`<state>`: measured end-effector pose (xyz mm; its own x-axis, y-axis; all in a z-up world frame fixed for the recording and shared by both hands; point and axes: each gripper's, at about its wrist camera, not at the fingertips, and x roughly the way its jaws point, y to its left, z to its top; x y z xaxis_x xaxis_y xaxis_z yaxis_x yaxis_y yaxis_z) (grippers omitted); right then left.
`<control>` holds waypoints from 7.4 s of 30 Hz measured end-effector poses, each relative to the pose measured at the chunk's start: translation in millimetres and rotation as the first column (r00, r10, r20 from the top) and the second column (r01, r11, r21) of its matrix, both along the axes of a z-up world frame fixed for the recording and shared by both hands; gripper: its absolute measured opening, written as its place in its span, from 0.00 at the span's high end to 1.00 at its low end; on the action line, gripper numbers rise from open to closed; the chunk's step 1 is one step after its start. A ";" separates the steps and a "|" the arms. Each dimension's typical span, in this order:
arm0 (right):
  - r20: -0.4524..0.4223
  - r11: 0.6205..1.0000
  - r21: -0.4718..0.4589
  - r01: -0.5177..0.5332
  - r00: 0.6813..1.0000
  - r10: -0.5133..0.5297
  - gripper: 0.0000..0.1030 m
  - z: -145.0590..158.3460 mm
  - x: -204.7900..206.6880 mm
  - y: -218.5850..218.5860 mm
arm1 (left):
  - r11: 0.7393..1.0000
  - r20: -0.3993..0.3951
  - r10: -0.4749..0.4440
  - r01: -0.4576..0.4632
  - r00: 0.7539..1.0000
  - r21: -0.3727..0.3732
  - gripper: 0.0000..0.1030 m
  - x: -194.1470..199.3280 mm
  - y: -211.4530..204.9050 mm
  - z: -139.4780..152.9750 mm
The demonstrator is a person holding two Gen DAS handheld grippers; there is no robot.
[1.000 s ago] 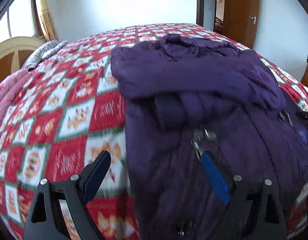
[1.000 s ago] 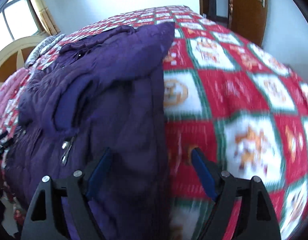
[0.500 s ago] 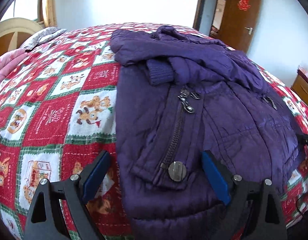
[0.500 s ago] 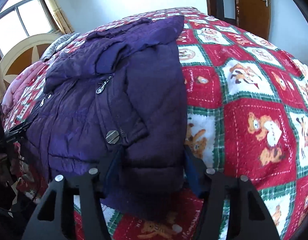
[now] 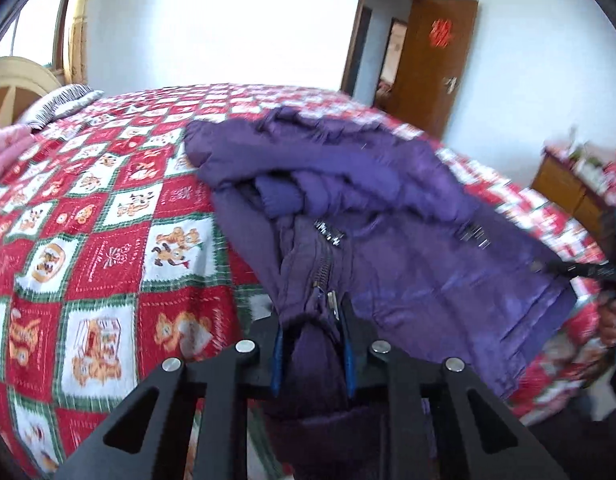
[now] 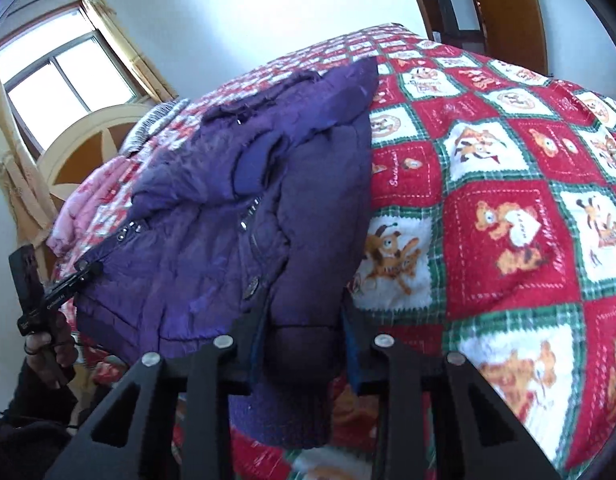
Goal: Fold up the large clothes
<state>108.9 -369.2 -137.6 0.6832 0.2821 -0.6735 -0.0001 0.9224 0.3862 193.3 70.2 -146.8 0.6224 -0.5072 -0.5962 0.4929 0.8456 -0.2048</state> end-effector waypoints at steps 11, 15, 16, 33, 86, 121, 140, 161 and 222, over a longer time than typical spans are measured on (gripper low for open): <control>0.178 0.988 0.148 -0.036 0.984 0.009 0.77 84.6 -32.4 -5.1 | 0.952 0.023 -0.113 0.115 0.993 -0.283 0.79 -26.8 32.8 92.9; 0.218 0.987 0.157 -0.032 0.976 -0.003 0.78 117.7 5.5 -15.2 | 0.950 0.051 -0.131 0.140 0.990 -0.279 0.79 13.5 33.0 115.3; 0.221 0.985 0.169 -0.025 0.975 -0.013 0.78 125.9 25.8 -20.6 | 0.945 0.040 -0.138 0.143 0.990 -0.295 0.79 33.9 34.2 120.4; 0.011 0.959 0.183 0.216 0.975 -0.222 0.78 77.7 285.1 -60.1 | 0.893 -0.362 -0.105 -0.073 0.926 -0.444 0.71 307.0 32.0 23.0; 0.073 0.919 -0.306 0.248 0.969 -0.237 0.38 14.6 376.0 37.9 | 0.872 0.127 0.264 -0.293 0.956 0.393 0.25 368.7 -139.3 -4.8; 0.197 0.896 -0.423 0.135 0.979 -0.055 0.10 38.9 287.4 125.8 | 0.866 0.198 0.349 -0.396 0.916 0.306 0.01 296.8 -127.1 26.3; 0.115 0.853 -0.510 0.107 0.992 -0.055 0.07 -15.1 292.3 142.6 | 0.804 0.138 0.529 -0.547 0.837 0.232 0.01 229.2 -57.9 6.6; 0.166 0.800 -0.563 0.205 0.977 -0.133 0.05 -18.5 243.8 161.3 | 0.775 -0.232 0.569 -0.609 0.789 -0.168 0.10 247.0 -10.0 -39.8; 0.033 0.883 -0.182 0.433 0.900 -0.434 0.12 4.9 103.7 -34.5 | 0.721 0.236 -0.654 0.498 0.719 0.481 0.66 192.0 -371.5 -1.5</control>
